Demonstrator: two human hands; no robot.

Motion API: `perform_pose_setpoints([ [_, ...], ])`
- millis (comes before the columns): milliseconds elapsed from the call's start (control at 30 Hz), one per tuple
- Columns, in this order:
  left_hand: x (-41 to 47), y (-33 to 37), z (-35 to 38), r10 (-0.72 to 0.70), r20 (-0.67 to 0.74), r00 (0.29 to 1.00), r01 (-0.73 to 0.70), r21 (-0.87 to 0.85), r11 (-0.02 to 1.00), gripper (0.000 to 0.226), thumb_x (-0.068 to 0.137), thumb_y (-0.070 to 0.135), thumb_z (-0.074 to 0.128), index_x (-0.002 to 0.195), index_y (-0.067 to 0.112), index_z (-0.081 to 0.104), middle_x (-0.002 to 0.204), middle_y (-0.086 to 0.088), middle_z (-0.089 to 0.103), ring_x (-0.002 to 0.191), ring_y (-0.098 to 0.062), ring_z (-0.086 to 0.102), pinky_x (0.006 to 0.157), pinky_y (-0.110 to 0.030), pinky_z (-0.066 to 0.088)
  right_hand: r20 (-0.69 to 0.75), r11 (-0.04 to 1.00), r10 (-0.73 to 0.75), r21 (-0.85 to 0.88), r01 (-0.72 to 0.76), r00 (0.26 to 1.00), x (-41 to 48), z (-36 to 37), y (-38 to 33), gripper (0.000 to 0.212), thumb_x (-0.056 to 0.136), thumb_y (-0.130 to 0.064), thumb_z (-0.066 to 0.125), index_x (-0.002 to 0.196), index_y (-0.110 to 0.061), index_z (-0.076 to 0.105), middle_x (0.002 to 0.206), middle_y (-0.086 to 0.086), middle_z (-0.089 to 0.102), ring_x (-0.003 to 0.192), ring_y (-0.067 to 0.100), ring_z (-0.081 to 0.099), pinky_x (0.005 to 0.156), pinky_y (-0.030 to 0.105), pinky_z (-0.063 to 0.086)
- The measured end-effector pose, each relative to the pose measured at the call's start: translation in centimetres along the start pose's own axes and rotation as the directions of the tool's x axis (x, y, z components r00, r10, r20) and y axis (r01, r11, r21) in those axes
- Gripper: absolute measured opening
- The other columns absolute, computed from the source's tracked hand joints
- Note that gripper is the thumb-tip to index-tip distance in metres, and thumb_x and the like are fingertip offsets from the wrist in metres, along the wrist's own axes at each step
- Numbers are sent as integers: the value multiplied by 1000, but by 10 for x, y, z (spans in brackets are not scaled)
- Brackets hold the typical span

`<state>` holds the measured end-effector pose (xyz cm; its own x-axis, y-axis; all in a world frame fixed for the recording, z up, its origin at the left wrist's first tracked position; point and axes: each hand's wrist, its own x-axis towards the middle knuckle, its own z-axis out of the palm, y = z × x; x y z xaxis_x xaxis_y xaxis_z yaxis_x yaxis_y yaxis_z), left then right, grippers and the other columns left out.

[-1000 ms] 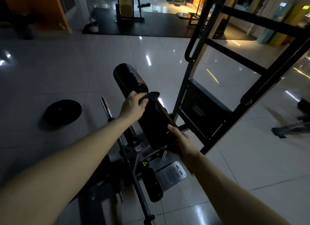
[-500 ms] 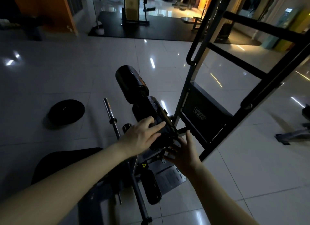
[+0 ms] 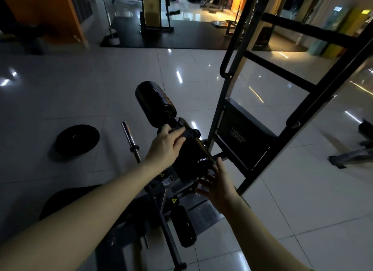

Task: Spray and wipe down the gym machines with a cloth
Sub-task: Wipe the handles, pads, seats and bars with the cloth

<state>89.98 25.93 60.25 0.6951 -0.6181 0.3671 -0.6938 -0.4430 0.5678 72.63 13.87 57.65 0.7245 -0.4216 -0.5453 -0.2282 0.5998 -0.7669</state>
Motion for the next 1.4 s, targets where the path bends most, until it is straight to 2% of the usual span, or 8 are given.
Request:
perform_pose_setpoints([
  [133,-42,25,0,118,69,991,-110,-107,988,46,102,36,57,146,20,55,104,5,41,82,-8,52,66,-4,38,18,1000,-15,1,15,1000,-2,3,0,73,87,-76,47,140,-26,58,131,12,65,127,33,58,114,61,39],
  [267,-31,8,-6,186,76,980,-185,-19,983,46,100,38,59,143,24,58,101,3,45,78,-13,53,63,-21,46,29,1000,-17,-18,18,999,-4,3,0,72,83,-77,51,134,-27,61,132,11,64,128,33,57,114,61,39],
  [500,45,-39,-10,-274,-25,961,274,-8,962,46,104,39,53,146,20,55,116,-10,48,103,-35,59,82,-33,46,32,993,-33,-112,36,999,-3,7,-3,75,73,-66,66,134,-22,60,132,17,63,125,39,59,112,64,40],
  [733,-36,15,9,21,-3,1000,-21,-59,998,45,103,35,54,147,23,53,110,3,40,90,-11,51,66,-5,34,37,992,-15,-126,20,999,-2,2,-3,67,79,-64,67,130,-20,65,128,17,67,121,36,64,111,61,44],
  [933,-92,26,2,194,101,976,-186,-87,979,47,101,35,53,148,30,53,110,5,40,92,-10,52,76,-21,51,56,999,-6,-52,9,998,-6,-4,0,64,86,-64,65,132,-19,67,120,12,71,109,25,67,100,45,51],
  [1033,-86,3,-9,7,-64,998,-15,-131,991,41,102,32,55,141,27,60,106,4,44,83,-14,55,71,-24,48,2,958,-154,-246,150,988,-11,4,0,65,82,-64,71,134,-27,58,121,6,69,112,24,66,102,47,52],
  [1200,-52,-39,-33,-288,-169,942,259,-174,950,39,102,31,58,141,23,61,102,-1,48,93,-21,57,74,-31,45,-58,652,-422,-713,258,905,0,35,9,118,61,-83,76,153,-26,27,144,3,44,128,24,52,106,48,52],
  [1400,-26,-53,-39,-337,-166,927,302,-203,931,41,103,34,57,142,23,60,103,-1,51,95,-19,59,77,-28,43,-153,659,-499,-706,259,853,10,37,12,95,63,-77,77,137,-31,39,125,0,54,110,22,61,94,48,57],
])
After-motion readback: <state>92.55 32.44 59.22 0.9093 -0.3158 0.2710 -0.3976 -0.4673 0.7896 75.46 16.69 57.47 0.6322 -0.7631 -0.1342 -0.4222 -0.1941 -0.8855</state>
